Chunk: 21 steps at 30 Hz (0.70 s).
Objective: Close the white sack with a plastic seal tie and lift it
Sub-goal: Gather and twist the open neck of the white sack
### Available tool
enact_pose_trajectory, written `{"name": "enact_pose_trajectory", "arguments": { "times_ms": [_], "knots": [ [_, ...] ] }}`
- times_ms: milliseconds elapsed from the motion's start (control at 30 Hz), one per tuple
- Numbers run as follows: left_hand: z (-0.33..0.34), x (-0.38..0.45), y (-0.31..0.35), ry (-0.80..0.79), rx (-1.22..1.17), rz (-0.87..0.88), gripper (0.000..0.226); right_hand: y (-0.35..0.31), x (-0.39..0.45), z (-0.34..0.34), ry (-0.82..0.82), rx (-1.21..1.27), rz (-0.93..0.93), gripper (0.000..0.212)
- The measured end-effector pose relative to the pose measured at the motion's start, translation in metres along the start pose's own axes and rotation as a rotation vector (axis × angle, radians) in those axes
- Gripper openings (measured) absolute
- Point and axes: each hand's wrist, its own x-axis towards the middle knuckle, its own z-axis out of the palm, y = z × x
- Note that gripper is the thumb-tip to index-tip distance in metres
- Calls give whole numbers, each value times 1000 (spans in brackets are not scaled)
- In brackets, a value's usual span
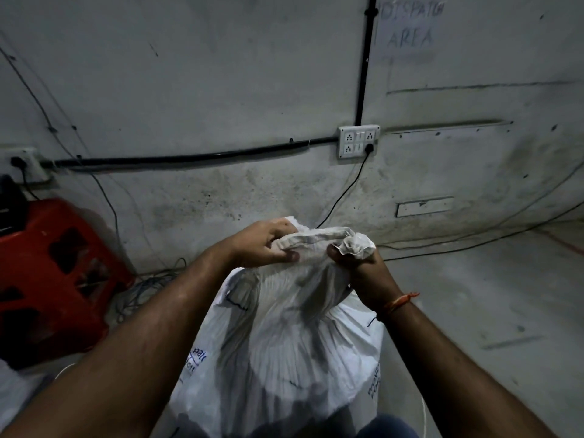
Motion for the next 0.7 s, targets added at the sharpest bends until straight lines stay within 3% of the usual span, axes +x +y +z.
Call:
{"name": "enact_pose_trajectory", "arguments": {
  "times_ms": [67, 233, 367, 533, 633, 700],
  "knots": [
    [-1, -5, -5, -20, -13, -49, 16, 0, -2, -4, 21, 17, -10, 43],
    [-1, -11, -11, 28, -2, -95, 37, 5, -6, -7, 83, 138, 38, 28],
    [-4, -10, -11, 19, 107, -50, 22, 9, -6, -6, 72, 167, 46, 25],
    [1, 0, -5, 115, 95, -78, 41, 7, 1, 6, 129, 190, -14, 14],
    [5, 7, 1, 186, 136, -102, 53, 1, 2, 20, 32, 195, -18, 7],
    [6, 11, 6, 244, 149, -100, 50, -1, 3, 29, -76, 171, -5, 18]
  ]
}}
